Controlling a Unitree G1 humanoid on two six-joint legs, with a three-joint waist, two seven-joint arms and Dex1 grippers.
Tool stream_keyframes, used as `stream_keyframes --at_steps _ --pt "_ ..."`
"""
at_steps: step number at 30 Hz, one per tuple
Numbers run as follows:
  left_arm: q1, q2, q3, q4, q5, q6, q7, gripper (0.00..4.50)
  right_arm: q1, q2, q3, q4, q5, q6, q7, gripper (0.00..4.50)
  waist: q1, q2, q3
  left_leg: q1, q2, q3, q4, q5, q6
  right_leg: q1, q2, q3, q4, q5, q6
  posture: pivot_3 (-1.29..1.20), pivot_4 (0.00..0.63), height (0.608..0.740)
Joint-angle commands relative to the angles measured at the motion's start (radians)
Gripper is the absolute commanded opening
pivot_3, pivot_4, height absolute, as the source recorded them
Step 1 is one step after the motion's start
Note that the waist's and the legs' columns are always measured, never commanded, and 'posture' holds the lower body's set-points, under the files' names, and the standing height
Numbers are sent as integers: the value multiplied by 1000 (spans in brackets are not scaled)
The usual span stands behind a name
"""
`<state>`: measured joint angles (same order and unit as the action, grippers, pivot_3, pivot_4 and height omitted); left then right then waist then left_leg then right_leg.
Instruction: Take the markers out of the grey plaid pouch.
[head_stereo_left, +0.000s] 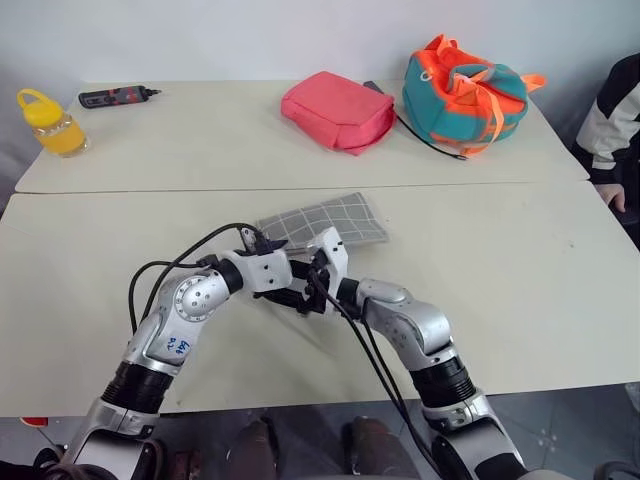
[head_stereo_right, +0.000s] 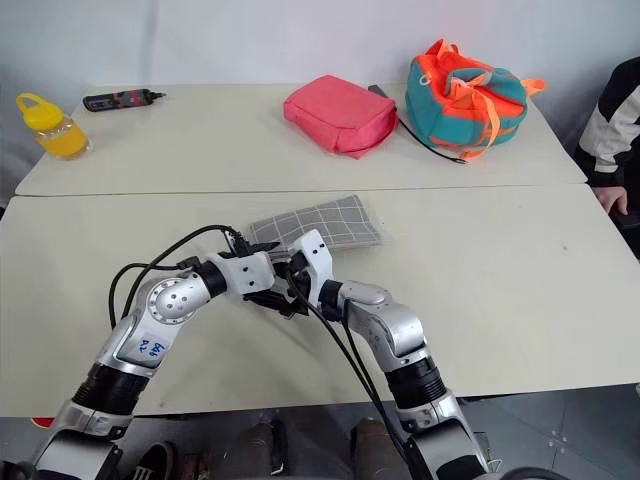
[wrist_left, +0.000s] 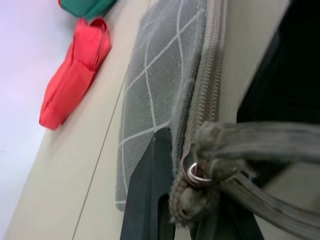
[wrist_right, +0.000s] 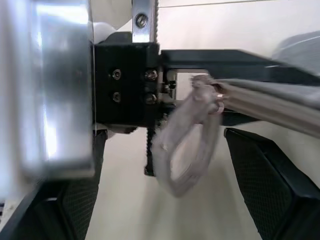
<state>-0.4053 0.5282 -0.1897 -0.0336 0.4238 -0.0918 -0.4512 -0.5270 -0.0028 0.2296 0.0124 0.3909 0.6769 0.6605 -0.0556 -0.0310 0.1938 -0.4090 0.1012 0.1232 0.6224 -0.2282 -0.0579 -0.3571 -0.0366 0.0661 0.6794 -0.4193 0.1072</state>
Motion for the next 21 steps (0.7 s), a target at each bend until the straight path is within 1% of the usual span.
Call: stream_keyframes --at_steps 1,2,5,8,12,15,16,21 --pt "16 4 -5 -51 7 3 -5 0 -17 5 -11 -29 22 -12 6 3909 0 0 0 0 0 0 0 0 0 0 0 0 0 0 0 0 150 740" --pt "18 7 -2 -54 6 3 -5 0 -16 -2 -15 -27 21 -14 10 3909 0 0 0 0 0 0 0 0 0 0 0 0 0 0 0 0 150 740" --pt "20 13 5 -53 5 2 -6 0 -18 -15 -35 -11 20 -18 7 3327 0 0 0 0 0 0 0 0 0 0 0 0 0 0 0 0 150 740" --pt "21 17 7 -50 6 -2 -5 0 -22 -28 -45 -2 22 -22 9 2283 -1 0 0 0 0 0 0 0 0 0 0 0 0 0 0 0 150 740" --pt "25 24 9 -42 4 -11 -6 0 -27 -28 -64 0 42 -16 2 1000 -1 0 0 0 0 0 0 0 0 0 0 0 0 0 0 0 150 740" --pt "32 33 16 -39 -2 -23 -7 0 -23 -35 -62 -2 48 -20 -6 176 -1 0 0 0 0 0 0 0 0 0 0 0 0 0 0 0 150 740" --pt "35 37 21 -40 -5 -26 -7 0 -19 -39 -63 -5 49 -20 -8 101 0 0 0 0 0 0 0 0 0 0 0 0 0 0 0 0 150 740" --pt "68 64 56 -47 -27 -42 0 0 2 -66 -96 -5 54 -26 -26 102 -1 0 0 0 0 0 0 0 0 0 0 0 0 0 0 0 150 740"
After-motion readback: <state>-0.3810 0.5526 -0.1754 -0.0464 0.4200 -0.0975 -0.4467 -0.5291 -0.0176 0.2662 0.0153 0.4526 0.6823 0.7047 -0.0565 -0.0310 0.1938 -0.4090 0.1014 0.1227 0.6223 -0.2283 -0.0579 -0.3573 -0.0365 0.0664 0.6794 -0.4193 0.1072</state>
